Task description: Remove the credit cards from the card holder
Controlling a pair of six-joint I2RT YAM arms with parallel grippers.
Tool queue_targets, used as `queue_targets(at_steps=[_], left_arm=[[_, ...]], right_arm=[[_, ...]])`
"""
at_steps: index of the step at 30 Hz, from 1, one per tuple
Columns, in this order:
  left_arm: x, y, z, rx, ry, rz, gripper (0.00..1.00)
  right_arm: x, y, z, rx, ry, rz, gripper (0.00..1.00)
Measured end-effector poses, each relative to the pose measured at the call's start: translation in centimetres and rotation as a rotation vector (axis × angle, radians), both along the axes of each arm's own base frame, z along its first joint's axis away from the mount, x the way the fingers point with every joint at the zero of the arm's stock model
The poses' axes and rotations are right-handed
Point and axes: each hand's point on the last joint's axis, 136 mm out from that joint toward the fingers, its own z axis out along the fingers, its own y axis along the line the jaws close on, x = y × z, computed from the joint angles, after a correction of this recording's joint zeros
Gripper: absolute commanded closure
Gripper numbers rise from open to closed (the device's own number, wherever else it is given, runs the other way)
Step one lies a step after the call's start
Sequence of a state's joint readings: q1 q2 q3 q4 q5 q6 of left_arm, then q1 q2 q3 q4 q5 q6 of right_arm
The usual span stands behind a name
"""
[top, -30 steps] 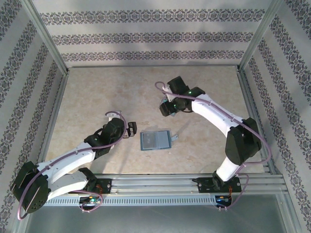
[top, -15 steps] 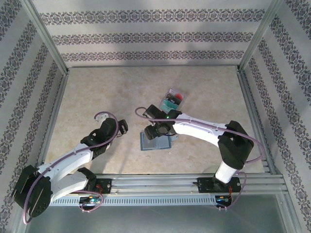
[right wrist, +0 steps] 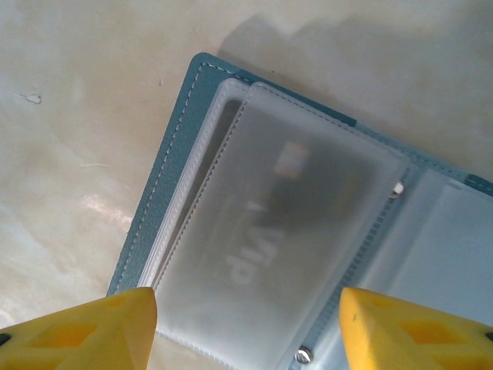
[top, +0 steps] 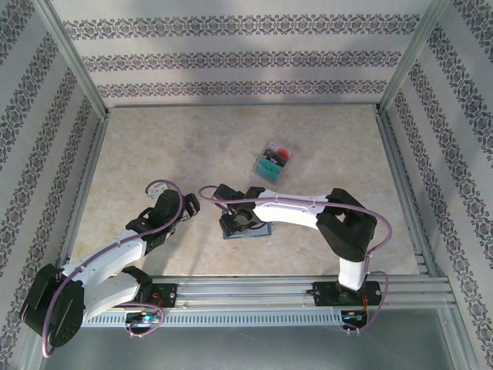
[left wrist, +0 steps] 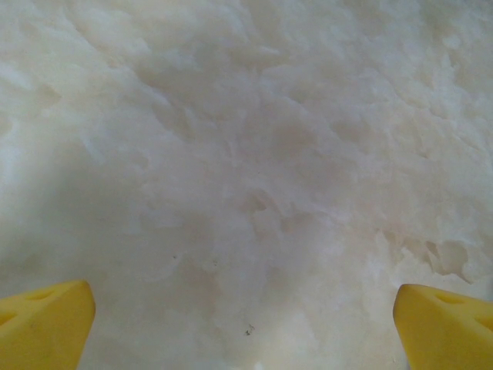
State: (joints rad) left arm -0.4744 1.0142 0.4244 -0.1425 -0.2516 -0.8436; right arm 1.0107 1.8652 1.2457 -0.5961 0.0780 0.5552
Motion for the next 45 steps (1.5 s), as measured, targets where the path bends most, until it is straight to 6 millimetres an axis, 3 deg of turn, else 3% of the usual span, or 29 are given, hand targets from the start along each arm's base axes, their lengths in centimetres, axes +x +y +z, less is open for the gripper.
queue_targets(at_steps=[18, 21, 25, 27, 33, 40, 45], left_arm=[[-0.1, 0.0, -0.2, -0.013, 0.009, -0.001, 0.01], [-0.1, 0.0, -0.2, -0.014, 0.009, 0.0, 0.01], [-0.1, -0.1, -0.2, -0.018, 0.011, -0.005, 0.01], [-0.1, -0.2, -0.3, -0.022, 0.014, -0.012, 0.01], [0.0, -1.0, 0.0, -0.023, 0.01, -0.07, 0.01], [0.9, -2.5, 2.0, -0.042, -0.031, -0.147, 0.03], [1.0, -3.2, 2.3, -0.053, -0.031, -0.186, 0.05]], right_arm=[[0.0, 0.1, -1.4, -0.021, 0.015, 0.0, 0.36], [0.0, 0.1, -1.4, -0.019, 0.016, 0.001, 0.4], [0.1, 0.1, -1.4, -0.019, 0.01, -0.006, 0.6], [0.3, 0.1, -1.4, -0.019, 0.002, -0.009, 0.64], [0.7, -0.4, -1.2, -0.042, -0.024, -0.017, 0.55], [1.3, -1.9, -0.8, -0.097, -0.074, -0.037, 0.54], [1.5, -2.9, 0.0, -0.107, -0.102, -0.051, 0.53]])
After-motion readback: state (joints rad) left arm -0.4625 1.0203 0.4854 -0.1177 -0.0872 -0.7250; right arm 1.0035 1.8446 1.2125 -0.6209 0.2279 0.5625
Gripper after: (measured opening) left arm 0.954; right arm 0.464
